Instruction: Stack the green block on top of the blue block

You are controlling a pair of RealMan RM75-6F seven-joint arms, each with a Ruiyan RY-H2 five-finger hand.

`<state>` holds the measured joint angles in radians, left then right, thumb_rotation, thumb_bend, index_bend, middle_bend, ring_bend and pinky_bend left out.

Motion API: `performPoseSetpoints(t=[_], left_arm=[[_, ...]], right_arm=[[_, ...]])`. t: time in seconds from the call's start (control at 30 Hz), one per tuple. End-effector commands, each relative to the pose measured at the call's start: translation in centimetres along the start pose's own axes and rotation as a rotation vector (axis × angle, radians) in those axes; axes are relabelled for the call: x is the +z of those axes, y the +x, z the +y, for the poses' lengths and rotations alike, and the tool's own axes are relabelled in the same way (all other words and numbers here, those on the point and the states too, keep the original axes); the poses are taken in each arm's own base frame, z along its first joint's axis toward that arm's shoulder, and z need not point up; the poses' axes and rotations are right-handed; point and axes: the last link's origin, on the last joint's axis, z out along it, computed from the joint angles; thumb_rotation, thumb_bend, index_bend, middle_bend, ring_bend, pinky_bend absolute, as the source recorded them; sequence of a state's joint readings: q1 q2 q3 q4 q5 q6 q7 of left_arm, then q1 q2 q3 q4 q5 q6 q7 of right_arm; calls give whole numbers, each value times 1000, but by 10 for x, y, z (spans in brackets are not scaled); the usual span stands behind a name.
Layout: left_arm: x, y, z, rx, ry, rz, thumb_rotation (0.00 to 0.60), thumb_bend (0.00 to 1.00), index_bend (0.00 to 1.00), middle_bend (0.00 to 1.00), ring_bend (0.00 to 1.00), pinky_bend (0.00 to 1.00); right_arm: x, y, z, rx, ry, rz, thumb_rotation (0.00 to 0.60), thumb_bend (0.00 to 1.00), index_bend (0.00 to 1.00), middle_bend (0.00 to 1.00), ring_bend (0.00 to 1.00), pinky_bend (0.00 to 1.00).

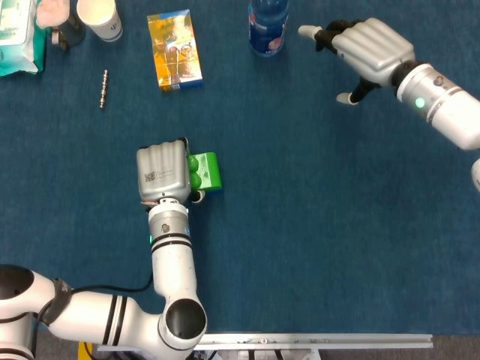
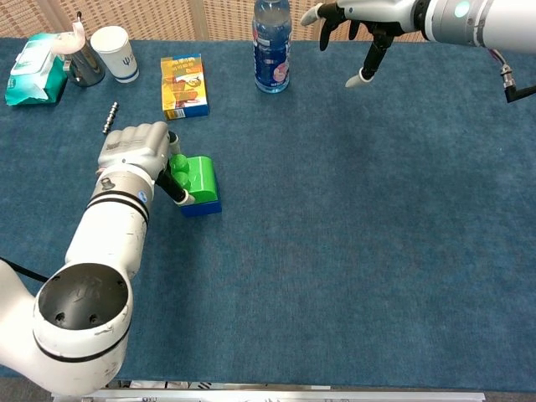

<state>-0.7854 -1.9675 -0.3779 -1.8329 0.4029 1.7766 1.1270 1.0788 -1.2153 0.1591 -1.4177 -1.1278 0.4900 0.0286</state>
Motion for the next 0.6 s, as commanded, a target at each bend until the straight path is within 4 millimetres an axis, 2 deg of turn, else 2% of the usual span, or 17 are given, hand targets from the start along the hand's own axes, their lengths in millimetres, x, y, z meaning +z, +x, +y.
performPoseSetpoints(t=[0.03,0.6], left_arm=[[0,-1,0,4,1,-1,587,39,464,447,427,336],[3,-4,1,51,1,15,588,39,464,447,427,336]], right_arm=[[0,0,0,-1,-1,-1,600,145,35,285,137,250],[0,1,1,8,-3,6,600,145,35,285,137,250]])
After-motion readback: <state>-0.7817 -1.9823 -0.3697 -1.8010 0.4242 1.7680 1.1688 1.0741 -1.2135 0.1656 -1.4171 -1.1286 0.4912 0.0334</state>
